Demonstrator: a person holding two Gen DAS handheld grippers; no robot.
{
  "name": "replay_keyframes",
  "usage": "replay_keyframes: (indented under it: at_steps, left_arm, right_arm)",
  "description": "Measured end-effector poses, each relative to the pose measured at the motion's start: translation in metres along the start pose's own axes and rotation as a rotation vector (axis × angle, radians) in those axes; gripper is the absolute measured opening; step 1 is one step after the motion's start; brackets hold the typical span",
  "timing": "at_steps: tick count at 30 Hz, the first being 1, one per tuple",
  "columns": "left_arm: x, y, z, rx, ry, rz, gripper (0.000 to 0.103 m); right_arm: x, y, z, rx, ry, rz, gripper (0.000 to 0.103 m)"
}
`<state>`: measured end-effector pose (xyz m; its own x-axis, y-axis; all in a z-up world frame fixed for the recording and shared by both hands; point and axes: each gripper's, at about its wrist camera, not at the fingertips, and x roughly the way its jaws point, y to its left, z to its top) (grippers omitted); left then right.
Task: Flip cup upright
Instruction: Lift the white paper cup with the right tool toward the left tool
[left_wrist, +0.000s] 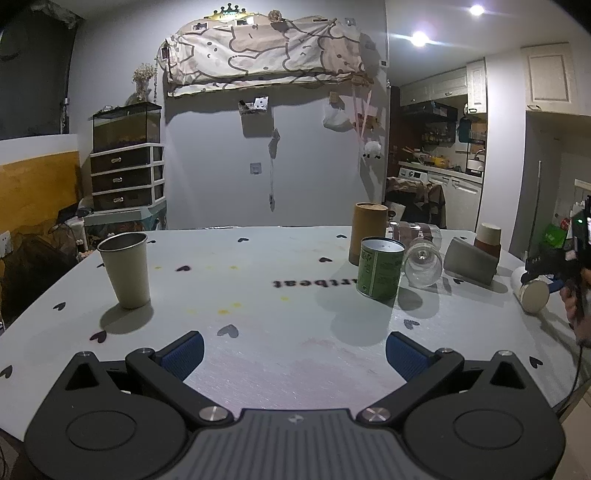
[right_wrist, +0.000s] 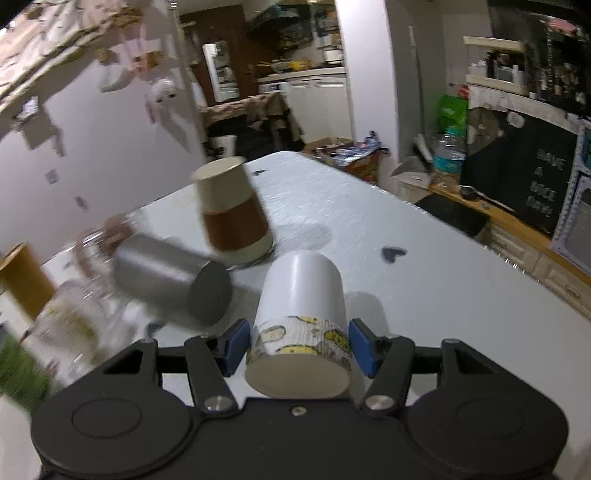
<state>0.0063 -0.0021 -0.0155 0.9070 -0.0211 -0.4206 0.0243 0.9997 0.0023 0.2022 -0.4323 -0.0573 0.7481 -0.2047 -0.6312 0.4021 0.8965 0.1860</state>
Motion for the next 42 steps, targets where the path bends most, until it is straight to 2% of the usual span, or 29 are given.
replay_keyframes:
  at_steps: [7, 11, 17, 19, 24, 27, 30, 34, 37, 39, 42]
  left_arm:
    - [0.003, 0.0, 0.0, -0.007, 0.024, -0.012, 0.103]
    - [0.003, 0.0, 0.0, -0.009, 0.026, -0.018, 0.103]
    - [0.006, 0.005, 0.001, -0.027, 0.037, -0.016, 0.103]
    - [0.009, 0.008, 0.005, -0.028, 0.042, -0.019, 0.103]
    - [0.03, 0.013, 0.021, -0.052, 0.075, -0.059, 0.103]
    - [0.053, 0.008, 0.028, -0.023, 0.115, -0.099, 0.103]
    - [0.08, -0.002, 0.029, 0.02, 0.176, -0.144, 0.103]
    - [0.114, -0.012, 0.029, 0.049, 0.242, -0.155, 0.103]
    - [0.131, -0.013, 0.025, 0.054, 0.284, -0.142, 0.103]
    - [0.133, -0.012, 0.02, 0.059, 0.303, -0.137, 0.103]
    - [0.131, -0.008, 0.014, 0.067, 0.318, -0.143, 0.103]
  right_arm:
    - [-0.062, 0.023, -0.044, -0.087, -0.018, 0.21, 0.059]
    - [-0.091, 0.047, -0.075, -0.166, 0.0, 0.329, 0.059]
    - [-0.129, 0.098, -0.118, -0.331, 0.04, 0.535, 0.059]
    - [-0.142, 0.114, -0.131, -0.42, 0.027, 0.6, 0.059]
    - [-0.162, 0.14, -0.161, -0.571, 0.047, 0.73, 0.059]
    - [-0.172, 0.151, -0.174, -0.647, 0.052, 0.778, 0.059]
    - [-0.184, 0.155, -0.185, -0.717, 0.015, 0.809, 0.059]
    - [-0.196, 0.152, -0.193, -0.784, -0.013, 0.84, 0.06]
    - [-0.196, 0.155, -0.196, -0.824, -0.03, 0.83, 0.063]
    - [-0.196, 0.153, -0.197, -0.837, -0.033, 0.797, 0.075]
    - [-0.197, 0.146, -0.198, -0.837, -0.041, 0.749, 0.076]
